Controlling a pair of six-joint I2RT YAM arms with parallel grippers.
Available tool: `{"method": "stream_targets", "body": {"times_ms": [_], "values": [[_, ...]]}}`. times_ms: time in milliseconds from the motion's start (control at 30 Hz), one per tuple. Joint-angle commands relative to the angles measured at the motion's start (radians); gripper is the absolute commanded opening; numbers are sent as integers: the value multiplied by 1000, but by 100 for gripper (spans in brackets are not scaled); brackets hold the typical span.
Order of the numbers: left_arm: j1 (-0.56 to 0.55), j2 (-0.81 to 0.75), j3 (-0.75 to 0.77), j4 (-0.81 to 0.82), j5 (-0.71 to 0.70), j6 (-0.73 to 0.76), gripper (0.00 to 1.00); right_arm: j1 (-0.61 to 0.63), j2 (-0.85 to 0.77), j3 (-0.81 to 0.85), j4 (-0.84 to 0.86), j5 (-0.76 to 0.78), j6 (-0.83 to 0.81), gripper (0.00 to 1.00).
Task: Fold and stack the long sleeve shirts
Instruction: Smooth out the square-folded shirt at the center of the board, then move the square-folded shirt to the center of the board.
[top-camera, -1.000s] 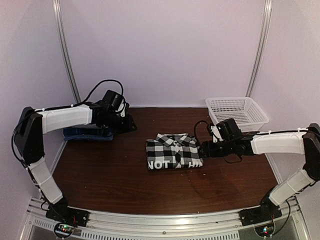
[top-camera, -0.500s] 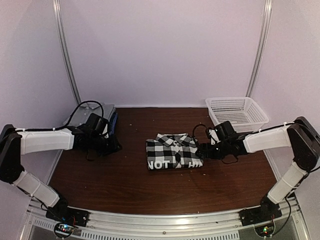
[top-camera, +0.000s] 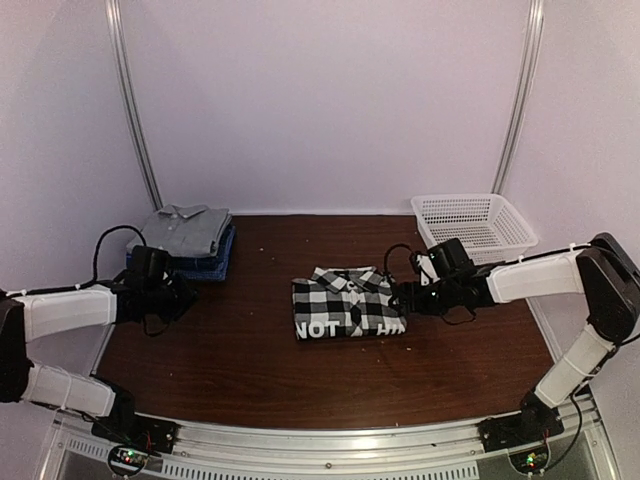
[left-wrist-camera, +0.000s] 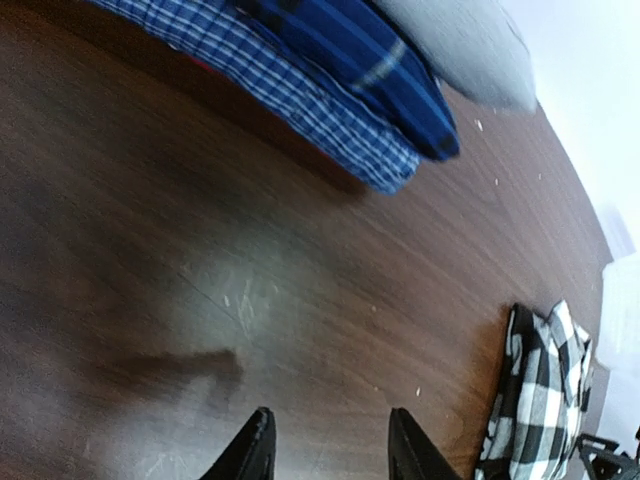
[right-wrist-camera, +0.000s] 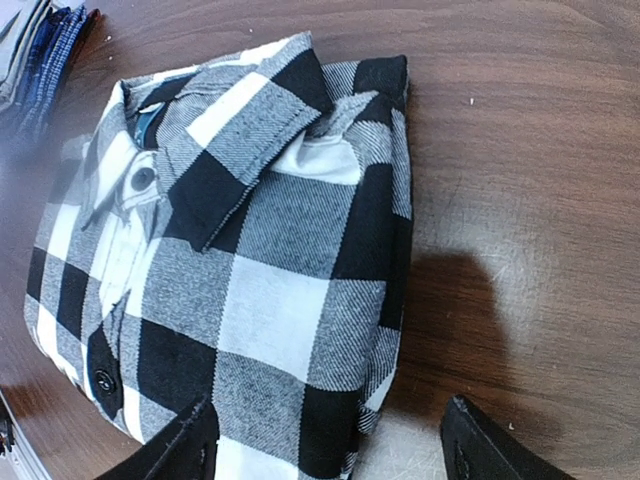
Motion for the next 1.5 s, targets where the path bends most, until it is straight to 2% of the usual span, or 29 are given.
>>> {"method": "stream_targets", "body": {"times_ms": [0,200,367,1067,1133,1233,1367,1400,1467], "values": [[105,10,-36,228,87,-45,40,-4,-65,26,-25,16,-10,78],[190,159,5,419,214,-40,42,-4,-126,22,-62,27,-14,78],[222,288,43,500,266,-68,42,-4,-172,14,-93,47,-16,79],[234,613,203,612,276,-63,42,-10,-265,-3,-145,57,-21,80],[233,628,216,611,280,-57,38,-12,-270,-6,-150,59,-23,80],[234,634,221,612,284,-54,27,-15,-275,-13,-151,60,-22,80],[234,621,217,596,286,-42,3,-16,-270,-17,-142,53,-21,80],[233,614,215,592,289,-41,0,-15,-267,-17,-138,50,-21,80],[234,587,197,584,291,-40,0,-15,-260,-16,-133,45,-21,81]]}}
